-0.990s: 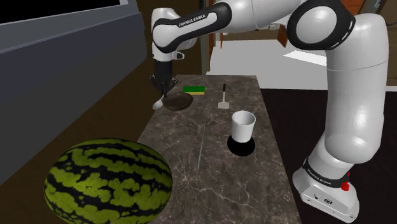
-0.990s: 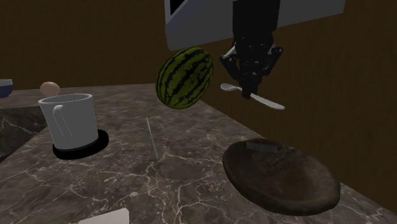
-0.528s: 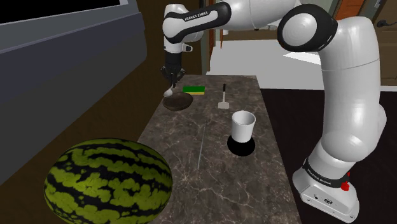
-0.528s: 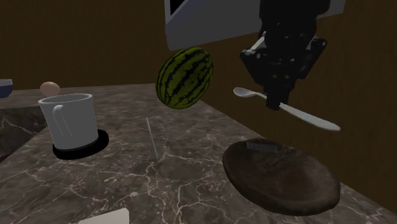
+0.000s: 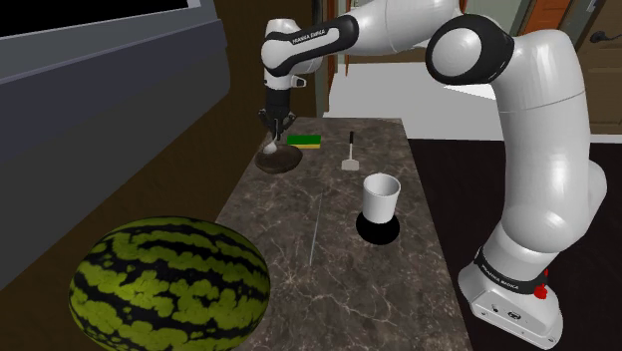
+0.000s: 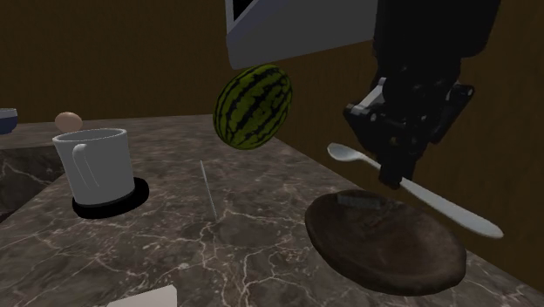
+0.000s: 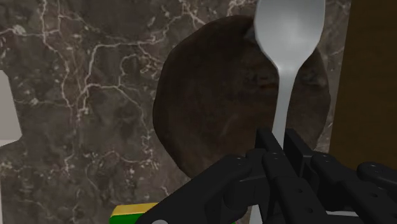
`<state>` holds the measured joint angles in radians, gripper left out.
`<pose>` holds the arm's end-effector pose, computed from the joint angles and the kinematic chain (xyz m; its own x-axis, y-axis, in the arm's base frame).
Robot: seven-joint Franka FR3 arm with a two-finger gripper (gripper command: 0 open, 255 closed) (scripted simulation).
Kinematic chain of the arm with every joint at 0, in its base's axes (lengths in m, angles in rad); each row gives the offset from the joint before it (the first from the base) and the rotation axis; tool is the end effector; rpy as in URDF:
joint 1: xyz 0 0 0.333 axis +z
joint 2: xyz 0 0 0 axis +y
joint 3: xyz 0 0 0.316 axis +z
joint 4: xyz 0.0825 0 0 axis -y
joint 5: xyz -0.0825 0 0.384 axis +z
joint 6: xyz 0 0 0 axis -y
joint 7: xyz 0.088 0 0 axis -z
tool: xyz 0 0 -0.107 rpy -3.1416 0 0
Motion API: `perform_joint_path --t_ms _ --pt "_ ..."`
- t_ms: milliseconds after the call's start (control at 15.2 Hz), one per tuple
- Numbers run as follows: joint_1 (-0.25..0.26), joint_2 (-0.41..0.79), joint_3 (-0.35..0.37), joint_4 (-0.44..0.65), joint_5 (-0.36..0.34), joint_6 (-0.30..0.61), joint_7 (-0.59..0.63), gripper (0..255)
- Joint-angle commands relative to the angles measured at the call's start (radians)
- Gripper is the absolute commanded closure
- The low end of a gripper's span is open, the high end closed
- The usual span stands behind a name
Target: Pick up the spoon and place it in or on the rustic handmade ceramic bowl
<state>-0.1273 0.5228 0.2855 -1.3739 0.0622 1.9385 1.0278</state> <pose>0.7062 0.0768 0.4299 0.5996 -0.7876 -0.1419 -0.7995 -0.5816 -0.1500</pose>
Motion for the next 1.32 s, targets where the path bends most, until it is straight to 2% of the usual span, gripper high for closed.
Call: perform_joint_path --t_ms 0,462,990,1056,1254 --pt "-0.002 0.003 -0.001 -0.024 0.001 0.027 -0.005 255" --pt "-0.003 0.026 -0.004 -0.083 -0.001 0.107 -0.015 255" --pt "-0.003 0.027 -0.004 -0.086 -0.001 0.111 -0.016 255" --pt "-0.003 0.027 -0.004 -0.086 -0.001 0.111 -0.016 0" --pt "-0.003 0.027 -0.004 -0.086 -0.001 0.111 -0.016 0"
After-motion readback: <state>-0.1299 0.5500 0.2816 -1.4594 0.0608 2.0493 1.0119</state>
